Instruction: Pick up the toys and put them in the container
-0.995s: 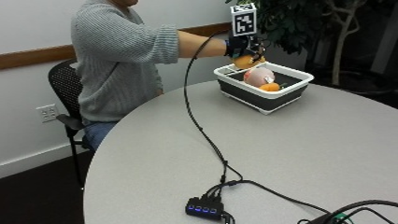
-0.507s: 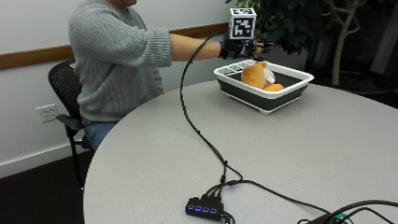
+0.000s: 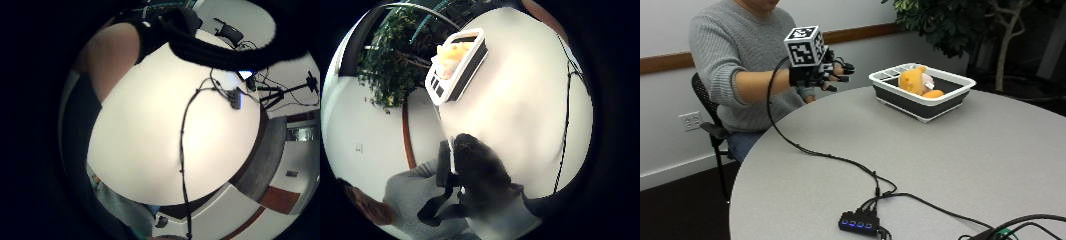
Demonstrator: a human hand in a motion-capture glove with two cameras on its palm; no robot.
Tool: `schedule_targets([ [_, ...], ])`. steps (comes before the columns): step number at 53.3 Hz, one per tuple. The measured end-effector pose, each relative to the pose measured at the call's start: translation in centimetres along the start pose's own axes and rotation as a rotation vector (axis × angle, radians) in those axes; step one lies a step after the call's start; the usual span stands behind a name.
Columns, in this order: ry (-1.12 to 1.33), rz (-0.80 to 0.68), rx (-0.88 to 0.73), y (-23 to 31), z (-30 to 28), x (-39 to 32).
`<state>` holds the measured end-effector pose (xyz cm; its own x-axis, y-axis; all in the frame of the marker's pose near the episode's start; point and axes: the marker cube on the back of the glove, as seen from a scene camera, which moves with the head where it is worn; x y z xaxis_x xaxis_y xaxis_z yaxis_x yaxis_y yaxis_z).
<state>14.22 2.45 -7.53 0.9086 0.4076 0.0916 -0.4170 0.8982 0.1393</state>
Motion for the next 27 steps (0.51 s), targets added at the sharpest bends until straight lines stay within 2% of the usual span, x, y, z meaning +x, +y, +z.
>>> schedule_targets([
  [5, -0.028, -0.04, 0.004, 4.1, 1.4, -1.3],
  [10, -0.031, -0.086, -0.013, 11.5, 4.2, -3.7],
  [15, -0.022, -0.073, -0.029, 17.3, 7.2, -5.3],
  [20, 0.011, -0.061, -0.073, 19.2, 8.4, -5.1],
  [27, 0.064, -0.058, -0.03, 19.2, 7.8, -4.9],
])
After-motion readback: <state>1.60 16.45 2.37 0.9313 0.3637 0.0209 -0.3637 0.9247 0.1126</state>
